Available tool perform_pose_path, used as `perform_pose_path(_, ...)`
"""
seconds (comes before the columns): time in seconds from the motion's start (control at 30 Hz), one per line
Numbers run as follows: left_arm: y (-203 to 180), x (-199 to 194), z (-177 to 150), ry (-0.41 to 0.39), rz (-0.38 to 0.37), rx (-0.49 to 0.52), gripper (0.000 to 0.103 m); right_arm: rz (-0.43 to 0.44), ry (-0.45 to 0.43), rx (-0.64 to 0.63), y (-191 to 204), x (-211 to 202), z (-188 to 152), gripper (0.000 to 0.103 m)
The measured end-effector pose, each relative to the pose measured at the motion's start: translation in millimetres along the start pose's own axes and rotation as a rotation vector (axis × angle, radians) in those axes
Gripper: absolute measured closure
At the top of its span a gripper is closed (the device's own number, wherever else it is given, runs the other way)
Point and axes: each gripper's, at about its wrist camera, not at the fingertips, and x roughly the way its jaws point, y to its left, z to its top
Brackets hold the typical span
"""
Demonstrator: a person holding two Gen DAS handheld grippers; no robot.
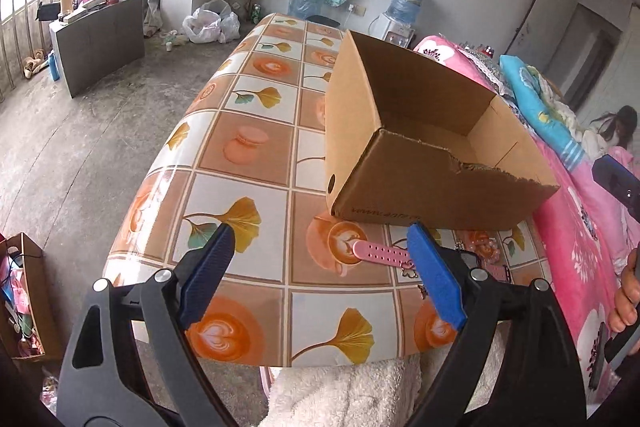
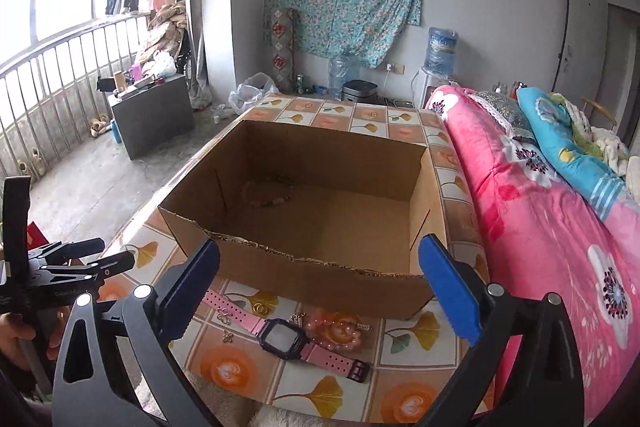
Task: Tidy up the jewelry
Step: 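Open the right tool to drop the bracelet into the box, then move the right tool toward the gold flower charm beside the watch strap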
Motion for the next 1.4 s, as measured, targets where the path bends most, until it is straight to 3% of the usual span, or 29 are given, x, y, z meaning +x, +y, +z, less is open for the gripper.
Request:
perform_pose_path(0.13,-1,7,-15,0.012,-0.041,0.016,0.009,-0.033,0.02,-0.027,-4,4,-25,0.006)
perform_pose_path(0.23,1,13,-18,0.02,-0.077,0.01,0.008,-0.077,0.029,-0.03,-2,7,-43,0.006)
perform_pose_path(0.33,-4,20,-19,0.035,-0.089,0.037,0.008,-0.002,0.039,0.004,3,8,-60,0.006)
perform_pose_path(0.47,-16,29,-25,0.048,-0.1,0.101,0.008,0.156,0.135,0.018,19,26,-83,0.008)
perform_pose_path(0.57,-26,40,-30,0.077,-0.091,0.151,0.008,0.233,0.199,-0.004,34,42,-96,0.024)
perform_pose_path(0.63,-33,47,-33,0.103,-0.08,0.187,0.008,0.293,0.254,0.006,40,55,-102,0.04)
perform_pose_path(0.73,-44,51,-36,0.103,-0.061,0.253,0.009,0.353,0.324,0.024,43,74,-110,0.055)
perform_pose_path(0.83,-49,50,-36,0.081,-0.058,0.295,0.009,0.371,0.396,0.065,36,95,-117,0.066)
perform_pose_path(0.9,-51,52,-37,0.078,-0.065,0.308,0.009,0.352,0.39,0.068,29,102,-116,0.074)
perform_pose_path(1.0,-53,57,-38,0.084,-0.065,0.328,0.016,0.305,0.378,0.077,20,109,-111,0.075)
perform_pose_path(1.03,-54,59,-39,0.091,-0.064,0.329,0.022,0.305,0.38,0.083,18,110,-110,0.075)
perform_pose_path(1.27,-48,68,-41,0.115,-0.053,0.315,0.037,0.355,0.349,-0.039,54,98,-110,0.075)
perform_pose_path(1.4,-51,65,-41,0.122,-0.097,0.33,0.052,0.357,0.341,-0.043,59,100,-109,0.075)
